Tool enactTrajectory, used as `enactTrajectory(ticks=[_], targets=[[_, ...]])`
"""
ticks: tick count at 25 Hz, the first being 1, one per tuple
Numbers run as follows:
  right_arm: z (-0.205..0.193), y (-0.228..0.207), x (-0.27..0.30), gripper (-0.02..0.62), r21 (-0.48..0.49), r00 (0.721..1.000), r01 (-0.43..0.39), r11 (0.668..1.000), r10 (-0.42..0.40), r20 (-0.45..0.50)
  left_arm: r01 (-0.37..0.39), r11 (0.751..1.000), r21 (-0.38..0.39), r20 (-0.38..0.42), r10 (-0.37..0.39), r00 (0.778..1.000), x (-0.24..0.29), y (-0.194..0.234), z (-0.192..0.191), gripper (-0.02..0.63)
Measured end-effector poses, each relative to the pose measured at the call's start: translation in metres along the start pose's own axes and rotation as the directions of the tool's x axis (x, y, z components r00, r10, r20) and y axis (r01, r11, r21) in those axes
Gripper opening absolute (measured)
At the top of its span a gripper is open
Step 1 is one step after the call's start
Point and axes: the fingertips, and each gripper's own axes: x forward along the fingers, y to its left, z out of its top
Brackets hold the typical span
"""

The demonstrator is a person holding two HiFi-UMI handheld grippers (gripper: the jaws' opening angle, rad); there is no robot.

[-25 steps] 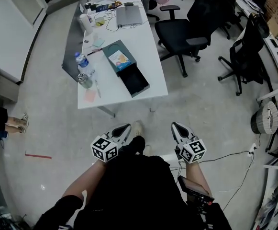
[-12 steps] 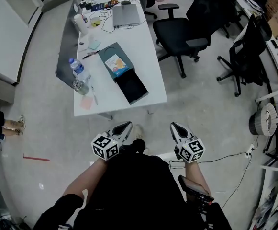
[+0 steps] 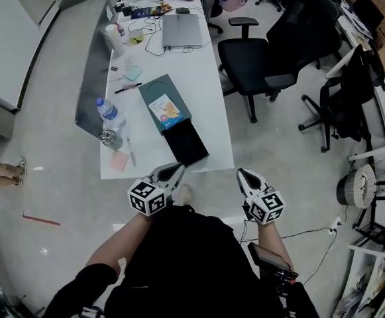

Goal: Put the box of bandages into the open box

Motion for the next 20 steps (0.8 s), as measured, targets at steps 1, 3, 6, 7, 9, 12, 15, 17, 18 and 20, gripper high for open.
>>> enactTrajectory(ticks=[1, 3, 6, 7, 9, 12, 15, 17, 18, 20], targets=[[0.004, -0.001, 0.008, 0.025, -0.003, 1.000, -0.004, 1.000, 0.004, -0.007, -0.002, 1.000, -0.007, -0.002, 0.002, 1.000, 0.003, 0.006, 0.002, 0.006], [0.010, -0.002, 0.024, 0.025, -0.014, 1.000, -0.018, 1.000, 0.018, -0.021, -0.011, 1.000, -0.021, -0.002, 0.011, 1.000, 0.007, 0.019, 0.006, 0.006], [0.015, -0.004, 0.044, 0.025, -0.028, 0.999, -0.032, 0.999, 0.031, -0.044, -0.025, 0.999, -0.040, 0.005, 0.025, 1.000, 0.010, 0.035, 0.009, 0.006], [0.017, -0.005, 0.050, 0.025, -0.031, 0.998, -0.035, 0.999, 0.033, -0.050, -0.031, 0.998, -0.046, 0.008, 0.032, 0.999, 0.009, 0.040, 0.010, 0.006], [0.022, -0.007, 0.062, 0.025, -0.038, 0.997, -0.044, 0.998, 0.042, -0.060, -0.050, 0.997, -0.057, 0.015, 0.051, 0.999, 0.007, 0.050, 0.013, 0.006], [0.028, -0.006, 0.079, 0.025, -0.055, 0.995, -0.068, 0.996, 0.064, -0.077, -0.079, 0.994, -0.070, 0.027, 0.081, 0.996, 0.002, 0.062, 0.017, 0.006], [0.033, -0.009, 0.093, 0.025, -0.072, 0.992, -0.094, 0.993, 0.088, -0.089, -0.118, 0.989, -0.085, 0.029, 0.121, 0.992, 0.000, 0.073, 0.016, 0.006], [0.036, -0.011, 0.102, 0.025, -0.080, 0.990, -0.114, 0.990, 0.106, -0.098, -0.151, 0.984, -0.094, 0.029, 0.154, 0.988, -0.002, 0.080, 0.016, 0.006], [0.037, -0.013, 0.107, 0.025, -0.083, 0.988, -0.125, 0.989, 0.117, -0.103, -0.169, 0.981, -0.099, 0.030, 0.173, 0.985, -0.002, 0.084, 0.016, 0.006], [0.038, -0.018, 0.119, 0.025, -0.090, 0.983, -0.152, 0.984, 0.142, -0.115, -0.209, 0.973, -0.102, 0.035, 0.213, 0.976, -0.002, 0.093, 0.018, 0.006]])
